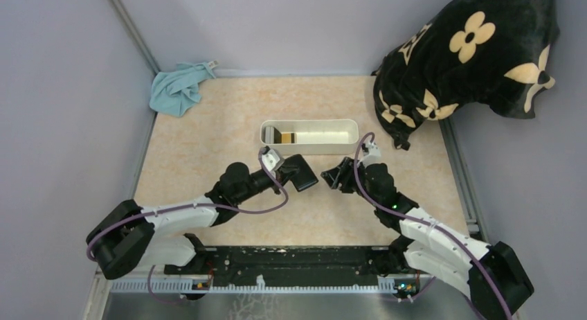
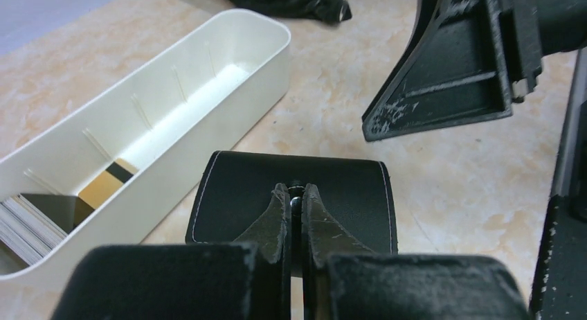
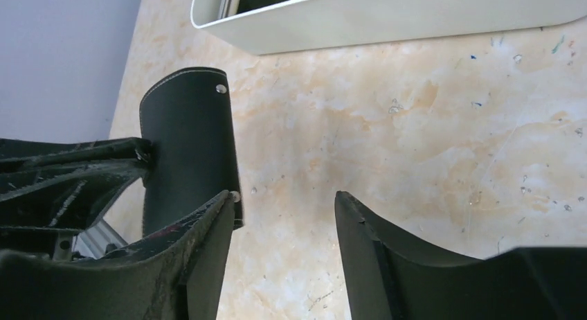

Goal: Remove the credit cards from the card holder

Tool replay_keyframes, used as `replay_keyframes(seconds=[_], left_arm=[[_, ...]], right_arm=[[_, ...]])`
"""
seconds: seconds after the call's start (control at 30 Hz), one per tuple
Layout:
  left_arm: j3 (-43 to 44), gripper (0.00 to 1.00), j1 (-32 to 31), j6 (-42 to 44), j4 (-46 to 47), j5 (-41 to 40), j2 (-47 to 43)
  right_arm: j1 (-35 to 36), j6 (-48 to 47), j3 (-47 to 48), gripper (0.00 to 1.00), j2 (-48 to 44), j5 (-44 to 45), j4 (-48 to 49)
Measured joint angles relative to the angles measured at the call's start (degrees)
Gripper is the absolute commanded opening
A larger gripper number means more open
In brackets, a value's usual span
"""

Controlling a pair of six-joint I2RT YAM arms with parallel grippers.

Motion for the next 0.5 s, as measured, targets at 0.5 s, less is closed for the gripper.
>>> replay_keyframes(seconds=[0.5], left_arm=[[-0.2, 0.0, 0.48, -2.27, 2.69, 3.5, -2.86]], right_arm=[[-1.64, 7.96, -0.5, 0.59, 5.92, -13.42, 14.01]])
